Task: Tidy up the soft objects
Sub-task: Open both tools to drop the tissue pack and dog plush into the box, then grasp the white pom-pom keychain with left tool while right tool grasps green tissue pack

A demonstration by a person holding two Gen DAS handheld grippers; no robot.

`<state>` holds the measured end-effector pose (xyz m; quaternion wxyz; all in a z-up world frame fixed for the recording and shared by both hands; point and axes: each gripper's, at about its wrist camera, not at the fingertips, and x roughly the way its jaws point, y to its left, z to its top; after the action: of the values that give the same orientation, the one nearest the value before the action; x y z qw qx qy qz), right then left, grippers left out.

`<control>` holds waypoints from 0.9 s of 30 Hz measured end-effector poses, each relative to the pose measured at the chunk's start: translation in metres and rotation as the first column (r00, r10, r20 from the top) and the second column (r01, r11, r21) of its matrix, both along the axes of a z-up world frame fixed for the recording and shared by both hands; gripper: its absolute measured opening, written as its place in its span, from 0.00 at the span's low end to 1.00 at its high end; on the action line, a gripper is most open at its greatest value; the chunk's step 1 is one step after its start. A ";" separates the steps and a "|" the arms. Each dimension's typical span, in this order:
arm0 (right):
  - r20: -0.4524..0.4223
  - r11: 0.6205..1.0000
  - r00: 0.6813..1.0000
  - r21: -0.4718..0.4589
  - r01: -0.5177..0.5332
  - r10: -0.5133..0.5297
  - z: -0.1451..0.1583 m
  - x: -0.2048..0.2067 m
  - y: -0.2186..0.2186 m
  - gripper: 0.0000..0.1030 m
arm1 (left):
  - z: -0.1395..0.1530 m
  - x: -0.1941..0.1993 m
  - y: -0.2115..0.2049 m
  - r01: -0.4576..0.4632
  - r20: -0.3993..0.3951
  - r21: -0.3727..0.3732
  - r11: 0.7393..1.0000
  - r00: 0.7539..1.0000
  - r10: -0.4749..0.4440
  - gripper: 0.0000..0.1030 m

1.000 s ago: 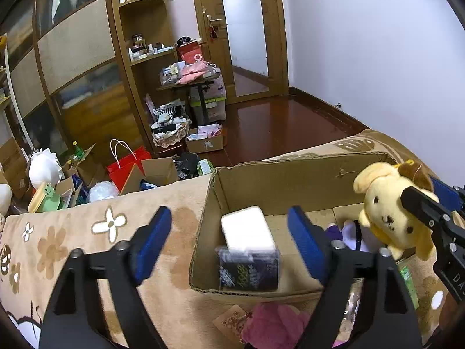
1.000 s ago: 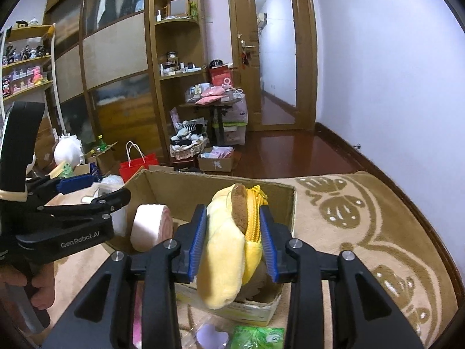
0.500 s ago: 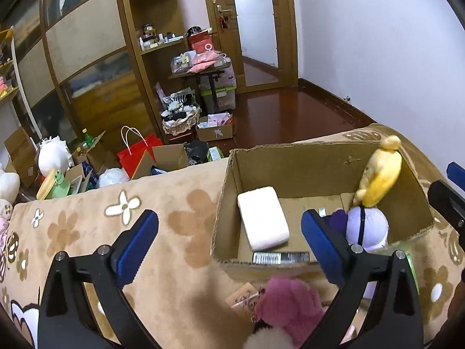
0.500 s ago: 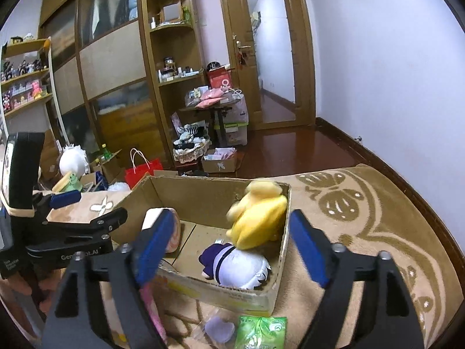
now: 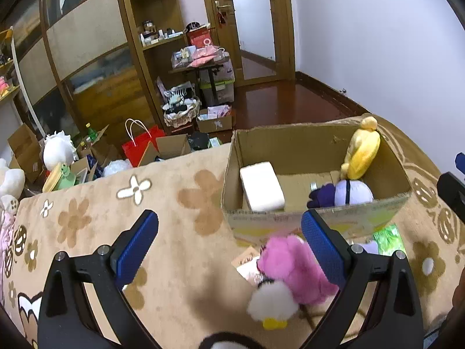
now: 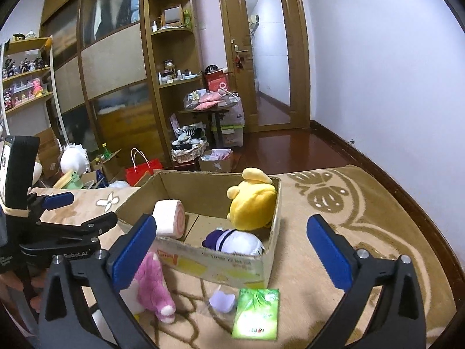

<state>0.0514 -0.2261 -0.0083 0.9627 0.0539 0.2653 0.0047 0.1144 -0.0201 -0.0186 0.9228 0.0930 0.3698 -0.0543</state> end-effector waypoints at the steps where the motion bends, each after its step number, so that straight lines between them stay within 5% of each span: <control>1: 0.000 1.000 1.000 -0.001 0.001 -0.001 0.001 -0.002 0.000 1.00 | 0.000 -0.002 0.000 0.000 -0.007 0.002 1.000 1.000 0.000 0.95; 15: -0.038 0.999 0.999 -0.046 0.014 -0.016 0.000 -0.021 0.004 1.00 | -0.012 -0.017 0.003 -0.001 -0.114 0.003 1.000 0.993 0.001 0.95; 27: -0.133 0.998 0.990 -0.039 0.041 -0.046 -0.031 -0.007 -0.005 1.00 | -0.053 0.001 0.008 -0.031 -0.294 0.003 1.000 0.955 0.030 0.95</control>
<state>0.0443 -0.2310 -0.0392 0.9434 0.0425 0.3281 -0.0248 0.1154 -0.0126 -0.0721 0.8584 0.0772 0.5043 -0.0535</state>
